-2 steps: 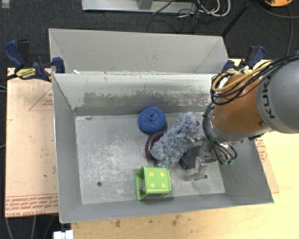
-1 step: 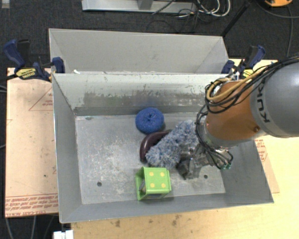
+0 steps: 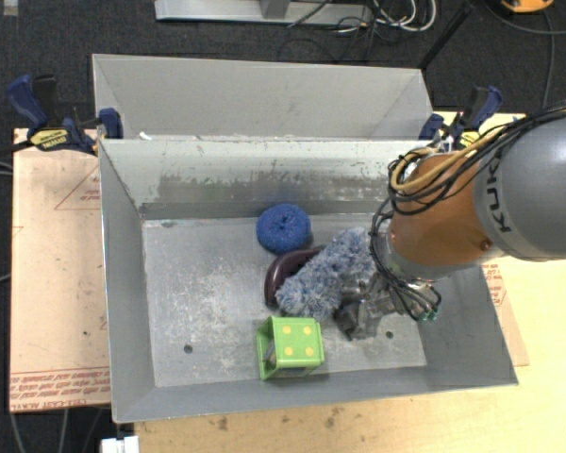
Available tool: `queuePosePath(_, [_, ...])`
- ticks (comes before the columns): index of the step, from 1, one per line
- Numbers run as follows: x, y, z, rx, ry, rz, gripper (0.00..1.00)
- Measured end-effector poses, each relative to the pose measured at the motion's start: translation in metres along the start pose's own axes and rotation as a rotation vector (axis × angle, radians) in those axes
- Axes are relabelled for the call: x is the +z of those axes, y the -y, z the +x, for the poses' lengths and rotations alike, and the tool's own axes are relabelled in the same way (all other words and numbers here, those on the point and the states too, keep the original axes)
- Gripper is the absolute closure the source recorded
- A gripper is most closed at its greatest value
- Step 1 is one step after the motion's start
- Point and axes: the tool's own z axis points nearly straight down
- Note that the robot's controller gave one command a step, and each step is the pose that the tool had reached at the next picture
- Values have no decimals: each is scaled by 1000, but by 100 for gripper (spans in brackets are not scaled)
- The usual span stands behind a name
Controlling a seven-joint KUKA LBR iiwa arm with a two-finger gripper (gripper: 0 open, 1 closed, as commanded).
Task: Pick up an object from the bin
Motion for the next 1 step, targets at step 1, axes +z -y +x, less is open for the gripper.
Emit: queuePosePath(1, [-131, 16, 30, 11, -1, 0, 100])
